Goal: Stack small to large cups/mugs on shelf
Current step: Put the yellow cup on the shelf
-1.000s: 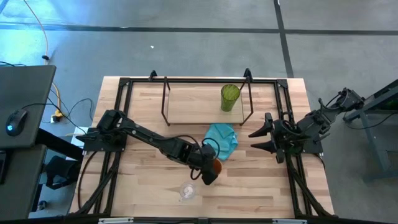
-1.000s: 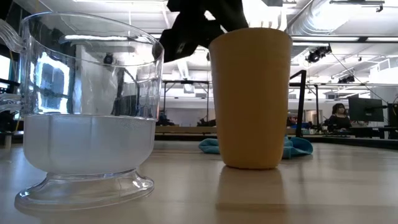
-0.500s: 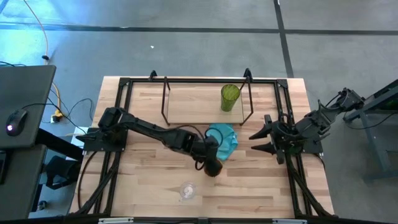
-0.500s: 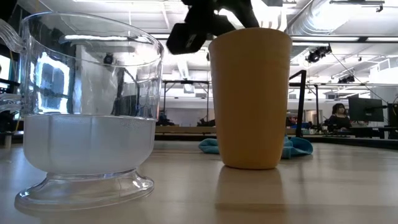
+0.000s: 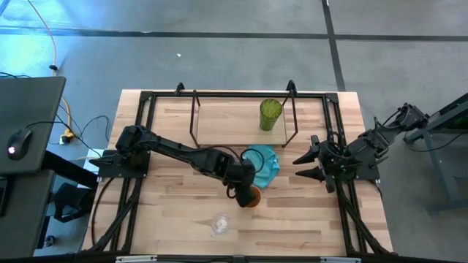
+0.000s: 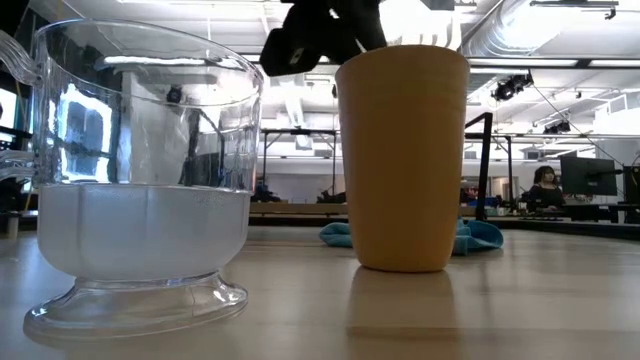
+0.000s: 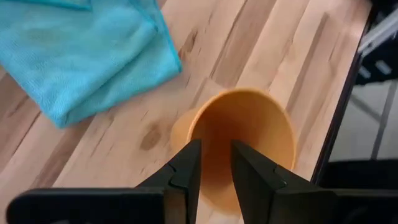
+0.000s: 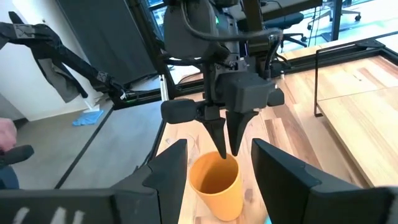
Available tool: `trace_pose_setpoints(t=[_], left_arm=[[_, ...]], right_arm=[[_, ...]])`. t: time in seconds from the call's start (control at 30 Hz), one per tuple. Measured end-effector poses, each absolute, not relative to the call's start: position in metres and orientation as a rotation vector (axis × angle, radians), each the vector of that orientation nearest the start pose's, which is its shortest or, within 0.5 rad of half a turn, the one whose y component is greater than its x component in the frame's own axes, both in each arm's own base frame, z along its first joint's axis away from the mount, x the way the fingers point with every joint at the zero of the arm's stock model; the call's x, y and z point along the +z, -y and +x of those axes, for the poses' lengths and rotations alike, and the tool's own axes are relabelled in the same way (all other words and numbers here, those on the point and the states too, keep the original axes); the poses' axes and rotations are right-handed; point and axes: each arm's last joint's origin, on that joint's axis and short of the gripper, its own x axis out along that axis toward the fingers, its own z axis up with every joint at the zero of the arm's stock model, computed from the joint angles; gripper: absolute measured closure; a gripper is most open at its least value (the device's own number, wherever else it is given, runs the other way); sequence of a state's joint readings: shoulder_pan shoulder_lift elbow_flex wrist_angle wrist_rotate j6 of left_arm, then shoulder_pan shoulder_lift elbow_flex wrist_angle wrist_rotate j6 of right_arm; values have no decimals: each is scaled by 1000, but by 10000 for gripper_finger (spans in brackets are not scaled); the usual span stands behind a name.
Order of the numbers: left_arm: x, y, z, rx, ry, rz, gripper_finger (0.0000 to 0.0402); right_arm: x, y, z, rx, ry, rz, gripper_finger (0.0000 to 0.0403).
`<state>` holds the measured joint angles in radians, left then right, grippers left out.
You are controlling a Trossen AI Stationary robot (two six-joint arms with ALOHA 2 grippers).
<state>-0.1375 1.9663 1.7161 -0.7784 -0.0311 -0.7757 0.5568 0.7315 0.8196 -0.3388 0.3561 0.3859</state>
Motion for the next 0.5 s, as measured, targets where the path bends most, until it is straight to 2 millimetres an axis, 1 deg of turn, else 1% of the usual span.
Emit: trace_pose_setpoints(t=[0.13,0.33,0.5], left_arm=[[259,57,416,300,-1059,-595,325],[258,56,414,313,-1070,-559,325],[258,57,414,267,-1089,-556,321]], right_arm=[[338,-73,136,155,-252,276,231],[339,-73,137,154,-253,294,231],[339,-74,136,169,-257,316,231]])
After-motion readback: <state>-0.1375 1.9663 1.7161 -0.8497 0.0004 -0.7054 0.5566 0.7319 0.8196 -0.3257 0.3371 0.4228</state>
